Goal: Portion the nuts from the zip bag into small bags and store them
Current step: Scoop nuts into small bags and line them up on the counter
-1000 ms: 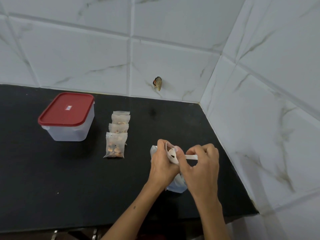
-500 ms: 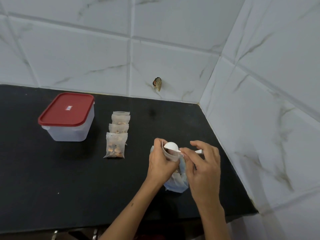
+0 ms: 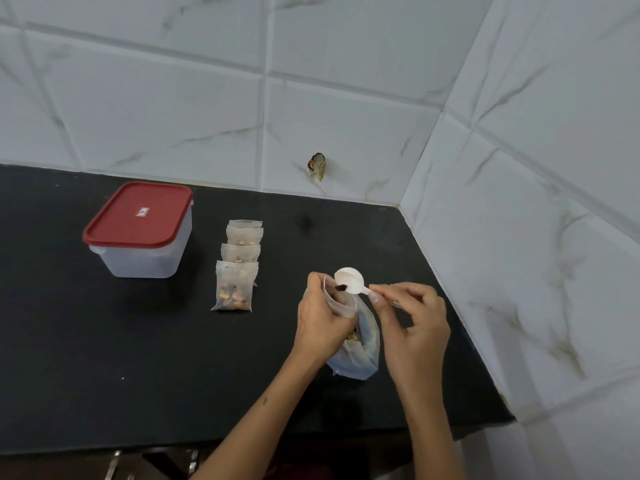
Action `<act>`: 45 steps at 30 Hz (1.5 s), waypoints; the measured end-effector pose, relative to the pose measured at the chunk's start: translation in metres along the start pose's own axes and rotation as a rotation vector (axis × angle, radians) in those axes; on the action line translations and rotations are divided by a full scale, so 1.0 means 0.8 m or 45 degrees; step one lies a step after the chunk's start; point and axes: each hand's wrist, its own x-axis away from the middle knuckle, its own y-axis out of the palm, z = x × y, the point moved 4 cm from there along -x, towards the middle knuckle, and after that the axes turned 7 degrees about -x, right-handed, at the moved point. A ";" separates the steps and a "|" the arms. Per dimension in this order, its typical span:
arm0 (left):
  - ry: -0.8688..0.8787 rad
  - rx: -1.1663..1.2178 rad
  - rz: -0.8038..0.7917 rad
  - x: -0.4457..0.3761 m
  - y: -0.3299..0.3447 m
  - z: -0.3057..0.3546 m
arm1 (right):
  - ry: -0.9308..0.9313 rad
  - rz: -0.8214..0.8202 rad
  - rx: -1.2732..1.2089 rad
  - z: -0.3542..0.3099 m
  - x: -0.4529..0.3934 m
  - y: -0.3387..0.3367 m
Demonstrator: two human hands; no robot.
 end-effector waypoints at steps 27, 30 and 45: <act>-0.411 0.589 -0.063 -0.026 -0.097 -0.022 | 0.646 -0.576 -0.138 -0.004 -0.023 0.086; -0.418 0.543 -0.039 -0.040 -0.129 -0.035 | 0.659 -0.790 -0.381 -0.040 -0.018 0.133; -0.333 0.743 -0.318 -0.107 -0.232 -0.060 | 0.792 -0.817 -0.696 -0.057 -0.054 0.263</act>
